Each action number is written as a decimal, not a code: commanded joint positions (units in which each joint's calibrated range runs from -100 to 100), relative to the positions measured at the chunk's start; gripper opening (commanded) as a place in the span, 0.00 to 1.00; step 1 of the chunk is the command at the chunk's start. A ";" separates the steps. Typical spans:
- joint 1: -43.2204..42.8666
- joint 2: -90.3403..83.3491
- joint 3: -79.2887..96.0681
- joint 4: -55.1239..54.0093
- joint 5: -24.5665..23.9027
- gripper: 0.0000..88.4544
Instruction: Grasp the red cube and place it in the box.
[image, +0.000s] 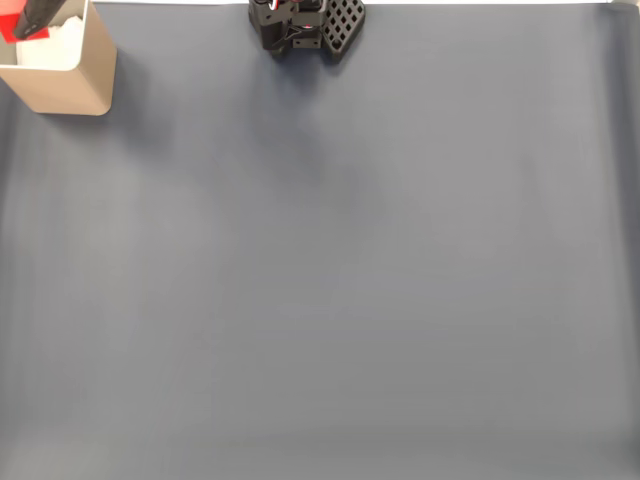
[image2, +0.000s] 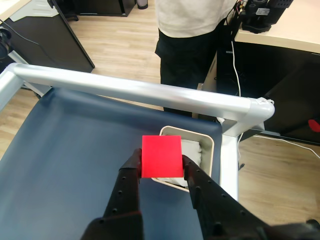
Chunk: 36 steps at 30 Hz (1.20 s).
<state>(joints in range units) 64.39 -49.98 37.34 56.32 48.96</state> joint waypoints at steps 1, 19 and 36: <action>1.73 -0.54 0.16 -2.31 -0.54 0.00; 5.49 0.41 3.81 -5.10 -0.20 0.00; 6.35 -0.37 6.45 -5.91 0.54 0.00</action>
<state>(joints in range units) 70.03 -49.11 44.48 51.47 49.11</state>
